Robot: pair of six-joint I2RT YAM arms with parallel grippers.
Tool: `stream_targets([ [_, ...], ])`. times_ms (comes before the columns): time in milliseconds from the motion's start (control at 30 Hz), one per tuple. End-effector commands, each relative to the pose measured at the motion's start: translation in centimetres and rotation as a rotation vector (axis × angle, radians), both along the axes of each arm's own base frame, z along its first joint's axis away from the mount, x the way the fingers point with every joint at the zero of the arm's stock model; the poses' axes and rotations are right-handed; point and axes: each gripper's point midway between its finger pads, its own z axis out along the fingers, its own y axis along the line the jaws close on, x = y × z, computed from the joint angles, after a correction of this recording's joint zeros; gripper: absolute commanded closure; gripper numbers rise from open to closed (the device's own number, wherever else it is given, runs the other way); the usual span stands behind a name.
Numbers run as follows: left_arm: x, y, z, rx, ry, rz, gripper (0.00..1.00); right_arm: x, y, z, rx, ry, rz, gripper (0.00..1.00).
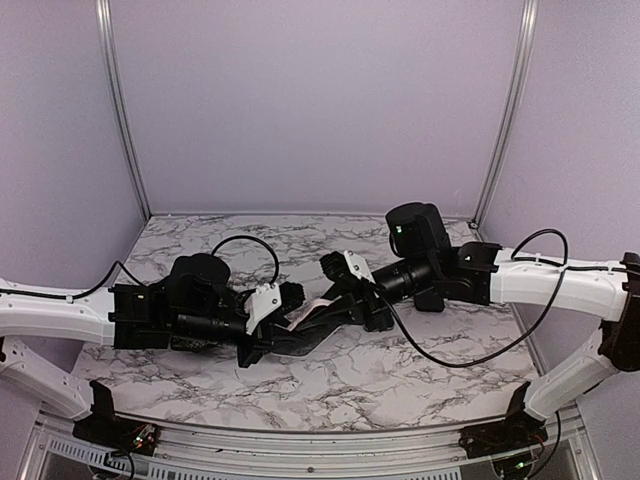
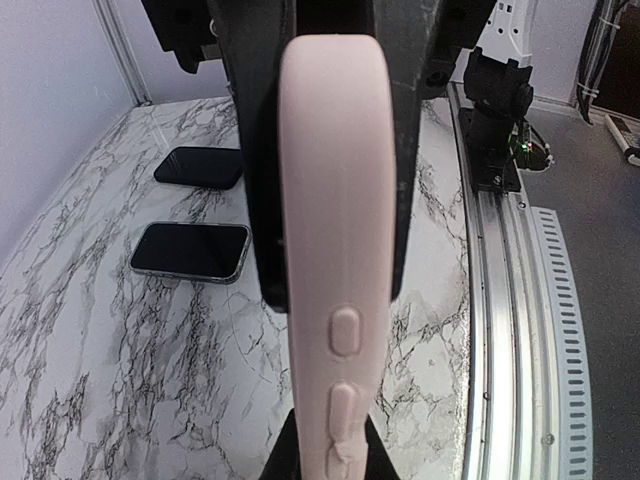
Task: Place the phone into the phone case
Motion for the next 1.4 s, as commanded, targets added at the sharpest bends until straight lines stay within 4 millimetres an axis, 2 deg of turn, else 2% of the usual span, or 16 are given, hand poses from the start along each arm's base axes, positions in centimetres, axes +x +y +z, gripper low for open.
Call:
stream_targets([
  [0, 0.7, -0.8, 3.3, -0.104, 0.0, 0.029, 1.0, -0.9, 0.1, 5.3, 0.143, -0.107, 0.028, 0.87],
  [100, 0.5, -0.6, 5.9, -0.222, 0.003, 0.045, 1.0, 0.8, -0.2, 5.1, 0.141, -0.075, -0.101, 0.39],
  [133, 0.2, -0.5, 6.9, -0.267, 0.015, 0.039, 1.0, 1.3, -0.6, 4.7, 0.132, -0.045, -0.143, 0.29],
  [267, -0.5, 0.3, 10.9, -0.458, 0.061, 0.042, 1.0, 2.3, -2.0, 5.0, 0.217, 0.061, -0.23, 0.15],
  [367, -1.3, 0.7, 13.0, -0.562, 0.082, 0.004, 1.0, 2.6, -1.7, 6.2, 0.302, 0.147, -0.274, 0.23],
  [500, -1.7, 0.2, 13.7, -0.589, 0.133, -0.024, 1.0, 0.1, 0.0, 6.7, 0.273, 0.179, -0.168, 0.4],
  [733, -2.7, 0.0, 14.3, -0.603, 0.16, -0.079, 1.0, -1.4, -0.1, 7.0, 0.315, 0.188, -0.093, 1.0],
  [867, -3.1, 0.2, 14.5, -0.609, 0.16, -0.1, 1.0, -1.7, -0.3, 7.4, 0.318, 0.207, -0.079, 1.0],
  [900, -3.2, 0.3, 14.6, -0.609, 0.154, -0.104, 0.95, -1.7, -0.2, 7.2, 0.309, 0.207, -0.079, 1.0],
  [967, -3.0, 0.6, 14.9, -0.616, 0.14, -0.088, 0.54, -1.7, -0.2, 6.8, 0.287, 0.203, -0.079, 1.0],
  [1033, -2.7, 0.9, 15.2, -0.622, 0.115, -0.067, 0.39, -1.7, -0.1, 6.2, 0.265, 0.198, -0.077, 1.0],
  [1100, -2.1, 1.2, 15.6, -0.627, 0.085, -0.032, 0.35, -1.8, 0.1, 5.8, 0.246, 0.208, -0.065, 1.0],
  [1233, -1.7, 0.8, 16.3, -0.621, 0.029, -0.032, 0.46, -2.2, 0.5, 4.9, 0.209, 0.225, -0.029, 1.0],
  [1267, -1.6, 0.6, 16.5, -0.621, 0.024, -0.033, 0.56, -2.1, 0.6, 4.8, 0.205, 0.225, -0.028, 1.0],
  [1333, -1.4, 0.4, 16.9, -0.62, 0.019, -0.027, 0.95, -2.1, 0.9, 4.7, 0.196, 0.224, -0.026, 1.0],
  [1367, -1.2, 0.4, 17.0, -0.621, 0.015, -0.015, 1.0, -2.0, 0.9, 4.5, 0.188, 0.226, -0.029, 1.0],
])
